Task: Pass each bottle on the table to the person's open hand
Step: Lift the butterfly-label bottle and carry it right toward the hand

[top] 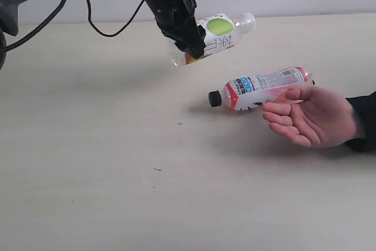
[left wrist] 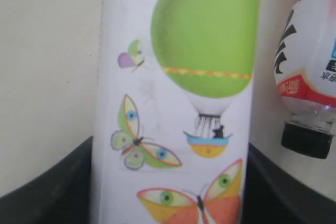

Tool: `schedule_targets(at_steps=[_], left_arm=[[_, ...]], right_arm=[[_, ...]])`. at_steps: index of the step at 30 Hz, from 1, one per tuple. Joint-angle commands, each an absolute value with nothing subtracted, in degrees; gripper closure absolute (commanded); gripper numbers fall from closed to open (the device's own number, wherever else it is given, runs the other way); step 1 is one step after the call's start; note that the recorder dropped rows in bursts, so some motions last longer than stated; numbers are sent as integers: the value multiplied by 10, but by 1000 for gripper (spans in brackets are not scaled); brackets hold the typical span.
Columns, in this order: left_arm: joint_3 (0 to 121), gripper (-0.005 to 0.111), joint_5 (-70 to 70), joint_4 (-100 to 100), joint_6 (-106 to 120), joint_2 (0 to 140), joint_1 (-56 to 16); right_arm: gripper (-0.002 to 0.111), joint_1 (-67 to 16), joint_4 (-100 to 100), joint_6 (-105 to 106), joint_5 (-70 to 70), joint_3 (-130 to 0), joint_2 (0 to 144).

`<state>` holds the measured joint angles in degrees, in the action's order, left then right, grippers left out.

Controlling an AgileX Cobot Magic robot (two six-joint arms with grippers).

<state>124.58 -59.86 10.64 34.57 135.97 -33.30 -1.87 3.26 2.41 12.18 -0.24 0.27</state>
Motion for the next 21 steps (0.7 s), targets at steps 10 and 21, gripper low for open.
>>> schedule_targets(at_steps=[10, 21], left_arm=[[1246, 107, -631, 38, 219, 1343, -359], [1246, 107, -683, -38, 44, 1290, -425]], right_arm=[[108, -27, 29, 29, 115, 0, 0], [108, -27, 29, 29, 115, 0, 0]])
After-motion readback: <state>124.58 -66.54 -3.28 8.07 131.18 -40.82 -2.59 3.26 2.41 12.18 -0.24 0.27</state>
